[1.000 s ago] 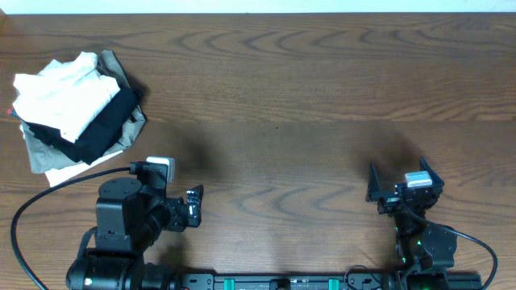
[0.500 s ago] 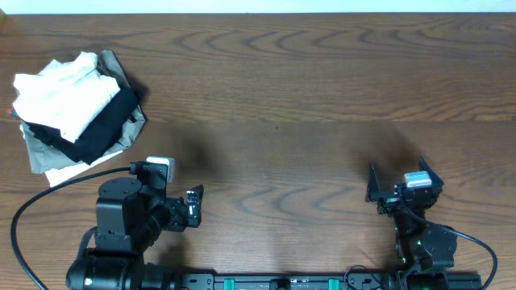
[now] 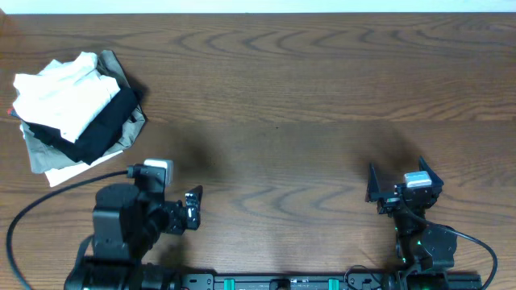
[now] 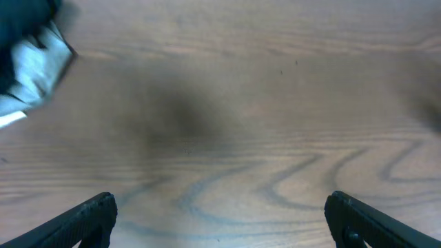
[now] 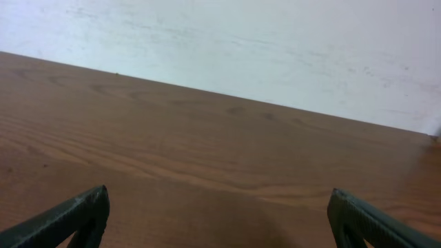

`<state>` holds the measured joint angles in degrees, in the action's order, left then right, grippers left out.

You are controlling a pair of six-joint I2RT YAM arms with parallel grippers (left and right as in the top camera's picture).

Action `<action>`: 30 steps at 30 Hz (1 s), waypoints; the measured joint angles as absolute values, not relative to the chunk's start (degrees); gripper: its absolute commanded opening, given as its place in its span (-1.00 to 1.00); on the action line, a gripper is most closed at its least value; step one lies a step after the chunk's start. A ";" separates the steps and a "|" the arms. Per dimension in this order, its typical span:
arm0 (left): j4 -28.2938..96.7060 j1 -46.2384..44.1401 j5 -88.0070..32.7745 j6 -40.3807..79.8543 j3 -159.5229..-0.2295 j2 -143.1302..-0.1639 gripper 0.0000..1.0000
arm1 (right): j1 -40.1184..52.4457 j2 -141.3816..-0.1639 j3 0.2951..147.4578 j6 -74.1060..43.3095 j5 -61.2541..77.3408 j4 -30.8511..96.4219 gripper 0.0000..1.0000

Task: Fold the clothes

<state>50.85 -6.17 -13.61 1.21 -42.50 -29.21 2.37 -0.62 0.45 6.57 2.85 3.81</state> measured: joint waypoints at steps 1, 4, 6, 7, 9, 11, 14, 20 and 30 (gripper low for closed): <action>51.07 -6.17 -12.99 0.99 -42.50 -27.97 0.96 | 2.37 -0.62 0.45 6.57 2.85 3.81 0.98; 51.29 -6.17 -9.78 0.19 -42.28 -24.23 0.96 | 2.37 -0.62 0.45 6.57 2.85 3.81 0.98; 51.22 -6.17 -7.42 -0.05 -41.19 -21.58 0.96 | 2.37 -0.62 0.45 6.57 2.90 3.81 0.99; 51.18 -6.15 -6.48 -0.10 -40.29 -20.29 0.96 | 2.37 -0.62 0.45 6.57 2.90 3.79 0.99; 50.85 -6.17 -4.84 -0.12 -37.54 -17.32 0.96 | 2.37 -0.62 0.45 6.57 2.96 3.77 0.98; 48.53 -6.15 -3.77 -0.21 -33.23 -13.98 0.96 | 2.37 -0.62 0.45 6.57 3.03 3.79 0.98; 42.85 -6.00 -2.79 -0.27 -25.54 -9.21 0.96 | 2.37 -0.62 0.45 6.57 3.05 3.81 0.98; 27.46 -5.67 -2.24 -0.27 -11.53 -1.39 0.96 | 2.37 -0.62 0.45 6.59 3.03 3.79 0.99; 6.55 -4.47 0.45 -3.03 -3.44 -0.56 0.96 | 2.37 -0.62 0.43 6.59 3.05 3.77 0.99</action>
<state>6.55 -4.47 0.45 -3.03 -3.44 -0.56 2.37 -0.62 0.43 6.59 3.05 3.77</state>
